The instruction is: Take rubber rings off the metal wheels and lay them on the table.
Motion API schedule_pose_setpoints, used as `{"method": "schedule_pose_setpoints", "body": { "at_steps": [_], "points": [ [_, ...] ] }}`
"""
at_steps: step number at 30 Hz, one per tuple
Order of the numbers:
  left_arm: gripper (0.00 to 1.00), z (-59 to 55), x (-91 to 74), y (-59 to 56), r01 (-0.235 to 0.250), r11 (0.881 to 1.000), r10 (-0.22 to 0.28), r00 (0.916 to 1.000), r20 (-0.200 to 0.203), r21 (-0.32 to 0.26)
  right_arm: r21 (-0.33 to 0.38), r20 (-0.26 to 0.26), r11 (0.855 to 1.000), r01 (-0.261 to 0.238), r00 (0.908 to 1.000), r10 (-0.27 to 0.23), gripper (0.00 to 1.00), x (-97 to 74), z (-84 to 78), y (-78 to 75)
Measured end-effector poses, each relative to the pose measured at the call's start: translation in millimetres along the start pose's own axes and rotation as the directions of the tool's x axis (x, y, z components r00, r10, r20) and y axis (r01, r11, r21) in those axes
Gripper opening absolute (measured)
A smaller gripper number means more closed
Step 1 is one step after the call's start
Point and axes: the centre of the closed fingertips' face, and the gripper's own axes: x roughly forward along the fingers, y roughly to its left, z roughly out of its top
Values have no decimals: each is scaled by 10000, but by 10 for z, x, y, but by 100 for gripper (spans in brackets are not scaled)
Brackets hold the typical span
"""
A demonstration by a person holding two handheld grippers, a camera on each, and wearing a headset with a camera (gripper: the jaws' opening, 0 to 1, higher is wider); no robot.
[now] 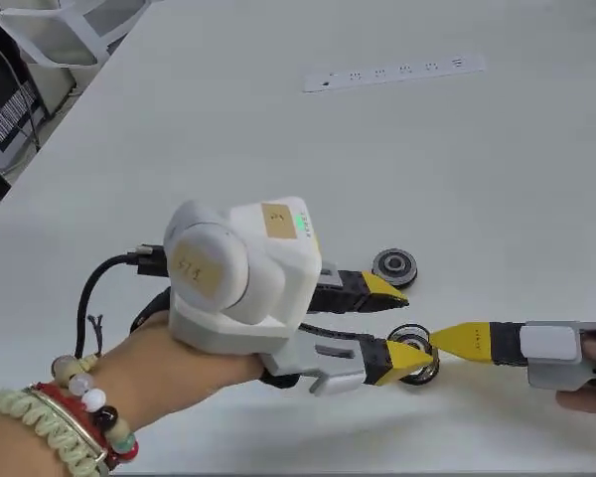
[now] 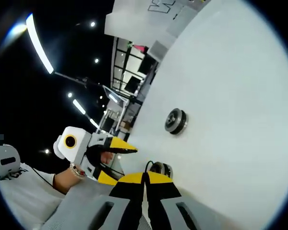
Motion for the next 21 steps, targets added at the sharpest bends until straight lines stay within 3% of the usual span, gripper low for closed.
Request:
{"method": "schedule_pose_setpoints", "body": {
  "at_steps": [4,7,12,17,21],
  "points": [
    [37,129,-82,15,-49,9996,45,9999,166,264,-38,-51,10000,23,10000,-23,0,4,0,5],
    [41,177,-189,64,-237,9972,237,9997,4,708,-81,-218,9999,62,9997,-64,0,-8,-17,35],
    [48,327,-410,120,-536,9976,520,9980,348,449,-348,-487,9992,181,9986,-198,0,-17,-26,95],
    [57,322,-679,231,-1460,9889,1452,9890,284,269,-711,-577,9969,340,9976,-381,0,-18,-4,120],
    [61,240,-878,245,-1827,9827,1825,9832,69,297,-824,-709,9962,291,9969,-350,0,-10,-15,160]
  ]
}}
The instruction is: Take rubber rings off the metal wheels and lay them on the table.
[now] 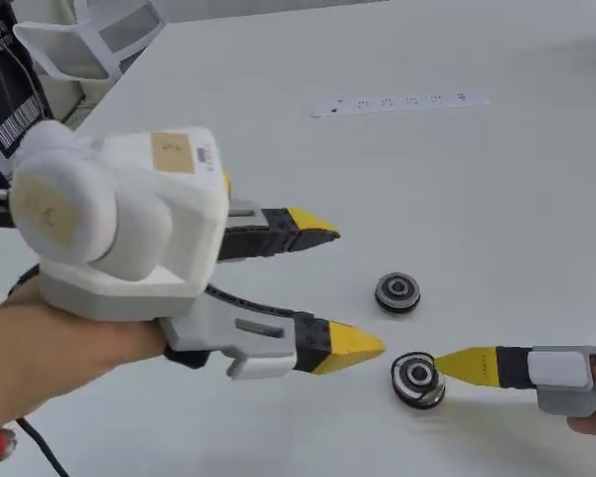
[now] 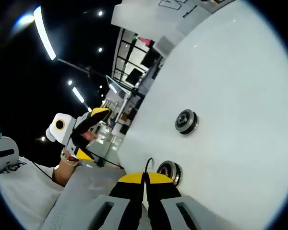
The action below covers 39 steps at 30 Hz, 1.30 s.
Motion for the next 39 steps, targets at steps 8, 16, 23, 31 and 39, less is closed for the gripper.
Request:
{"method": "schedule_pose_setpoints", "body": {
  "at_steps": [8,16,23,31,39],
  "points": [
    [79,-100,-405,81,-887,9954,891,9960,102,-366,-145,265,9999,94,9996,-90,0,-64,113,74],
    [90,-247,-615,81,-1393,9857,1409,9900,105,-946,-496,407,9988,37,9992,-17,0,-104,206,201],
    [96,-423,-751,59,-1842,9707,1869,9824,31,-1544,-860,437,9963,30,9990,8,0,-132,278,308],
    [97,-577,-752,-94,-1903,9598,1931,9812,-63,-2065,-1227,257,9924,-118,9996,151,0,-89,350,444],
    [97,-691,-726,-166,-1831,9612,1788,9831,-398,-2061,-1754,-167,9843,-190,9997,163,0,17,478,564]
  ]
}}
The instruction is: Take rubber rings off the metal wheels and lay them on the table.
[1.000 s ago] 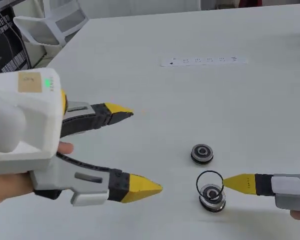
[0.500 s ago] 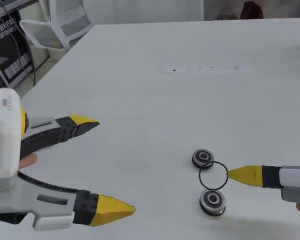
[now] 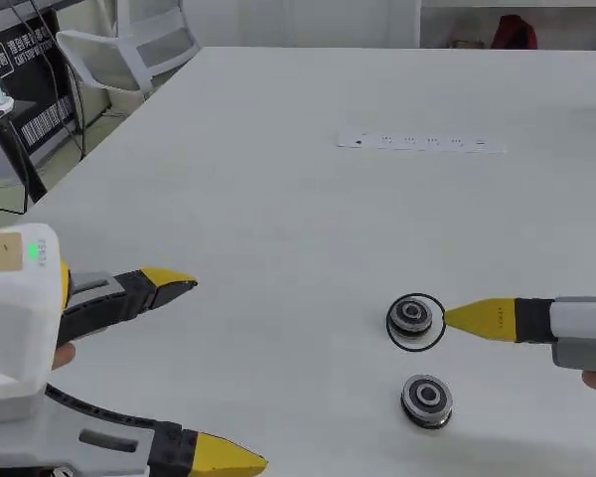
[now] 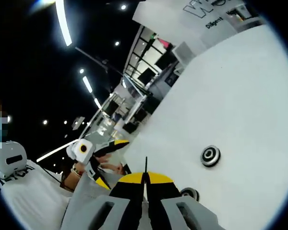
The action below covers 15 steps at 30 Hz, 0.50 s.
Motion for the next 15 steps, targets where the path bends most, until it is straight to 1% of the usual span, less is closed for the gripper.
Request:
{"method": "schedule_pose_setpoints", "body": {
  "at_steps": [5,8,10,12,15],
  "points": [
    [97,40,-13,21,-41,9996,51,9994,346,-294,-211,10,9996,-161,9999,161,0,124,163,92],
    [96,24,-8,22,-26,9991,40,9994,344,-423,85,205,9998,-197,9996,195,0,214,260,115],
    [96,8,-3,0,71,9986,-58,9996,266,-522,78,210,9998,-203,9996,201,0,267,290,135],
    [97,-5,2,-9,118,9986,-108,9997,214,-514,38,104,9999,-167,9998,166,0,337,310,162],
    [97,-4,4,-17,180,9978,-164,9995,258,-637,-34,-128,9998,-192,9997,191,0,426,321,207]
  ]
}}
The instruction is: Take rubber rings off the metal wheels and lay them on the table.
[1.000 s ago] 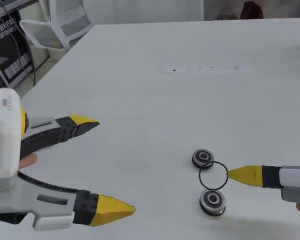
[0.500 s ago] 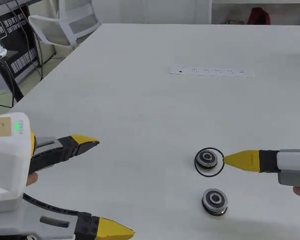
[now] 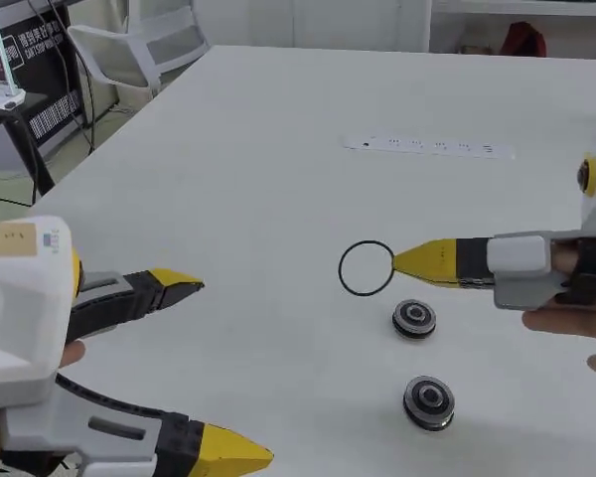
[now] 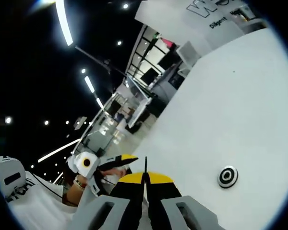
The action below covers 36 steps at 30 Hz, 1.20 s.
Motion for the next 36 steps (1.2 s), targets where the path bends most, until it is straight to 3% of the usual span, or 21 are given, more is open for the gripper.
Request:
{"method": "schedule_pose_setpoints", "body": {
  "at_steps": [4,8,13,18,21,26,31,34,36],
  "points": [
    [97,-2,-2,0,-9,10000,9,10000,21,-73,-211,-302,9994,258,9992,-264,0,119,-43,-32],
    [97,-11,-2,-3,-8,9999,8,10000,-4,-118,-510,-759,9979,411,9961,-449,0,231,-233,-123],
    [95,-95,27,-42,145,9999,-140,9985,-520,90,-472,-1546,9946,922,9831,-985,0,253,-484,-305],
    [95,-117,28,-41,156,9998,-147,9978,-642,139,-176,-1602,9938,1102,9808,-1116,0,263,-565,-405],
    [95,-119,29,-38,135,9999,-129,9978,-649,88,68,-1833,9900,1411,9734,-1375,0,271,-679,-521],
    [94,-143,28,-30,87,9999,-76,9970,-771,142,237,-2202,9872,1578,9640,-1488,0,284,-806,-582],
    [93,-175,32,-33,118,9998,-100,9953,-959,181,171,-2592,9842,1763,9515,-1659,0,301,-924,-639],
    [92,-181,35,-43,178,9997,-159,9948,-1003,182,-9,-2847,9789,2044,9383,-1962,0,298,-993,-700],
    [92,-183,36,-46,204,9996,-184,9947,-1010,180,-74,-2906,9785,2062,9358,-1994,0,298,-1007,-702]
  ]
}}
